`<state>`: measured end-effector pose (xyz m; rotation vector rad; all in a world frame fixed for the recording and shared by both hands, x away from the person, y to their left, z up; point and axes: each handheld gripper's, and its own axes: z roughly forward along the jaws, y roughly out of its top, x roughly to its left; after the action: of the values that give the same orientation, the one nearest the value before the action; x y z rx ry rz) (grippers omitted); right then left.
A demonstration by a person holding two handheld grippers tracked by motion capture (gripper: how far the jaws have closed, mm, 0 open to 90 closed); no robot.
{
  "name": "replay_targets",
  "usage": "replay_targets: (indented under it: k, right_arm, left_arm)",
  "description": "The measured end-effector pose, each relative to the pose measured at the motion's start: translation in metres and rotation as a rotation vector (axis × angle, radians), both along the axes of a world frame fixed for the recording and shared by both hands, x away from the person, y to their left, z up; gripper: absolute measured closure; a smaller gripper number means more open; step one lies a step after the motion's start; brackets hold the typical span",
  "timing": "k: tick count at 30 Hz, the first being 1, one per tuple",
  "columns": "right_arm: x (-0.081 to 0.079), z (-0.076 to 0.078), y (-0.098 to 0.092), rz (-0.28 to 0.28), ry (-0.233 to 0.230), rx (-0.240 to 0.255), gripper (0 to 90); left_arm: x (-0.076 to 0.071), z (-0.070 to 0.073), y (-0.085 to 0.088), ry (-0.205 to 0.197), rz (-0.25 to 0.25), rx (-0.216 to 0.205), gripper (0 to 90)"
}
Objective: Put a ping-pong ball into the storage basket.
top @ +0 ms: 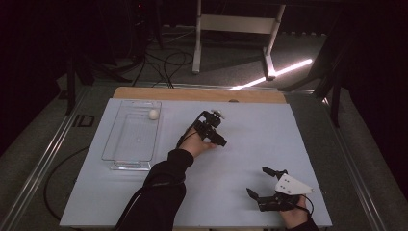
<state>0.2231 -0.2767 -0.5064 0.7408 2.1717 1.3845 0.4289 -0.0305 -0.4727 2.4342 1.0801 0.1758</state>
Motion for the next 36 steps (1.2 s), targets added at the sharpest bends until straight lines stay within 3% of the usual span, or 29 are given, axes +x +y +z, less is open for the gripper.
replay_targets:
  k: [5,23,30,36]
  right_arm:
    - [0.0,0.0,-0.001,-0.002,0.005,0.002,8.9]
    - [0.0,0.0,-0.001,-0.004,0.008,0.001,8.9]
    - [0.0,0.0,-0.001,-0.005,0.007,0.002,8.9]
    - [0.001,0.0,-0.001,-0.004,0.005,0.002,8.9]
  left_arm:
    - [0.002,-0.004,-0.003,-0.017,0.006,0.029,22.6]
    - [0.009,-0.021,-0.009,0.005,0.024,0.012,37.6]
    - [0.01,-0.023,-0.01,0.009,0.016,0.018,50.8]
    - [0.009,-0.021,-0.011,0.021,-0.01,0.019,51.9]
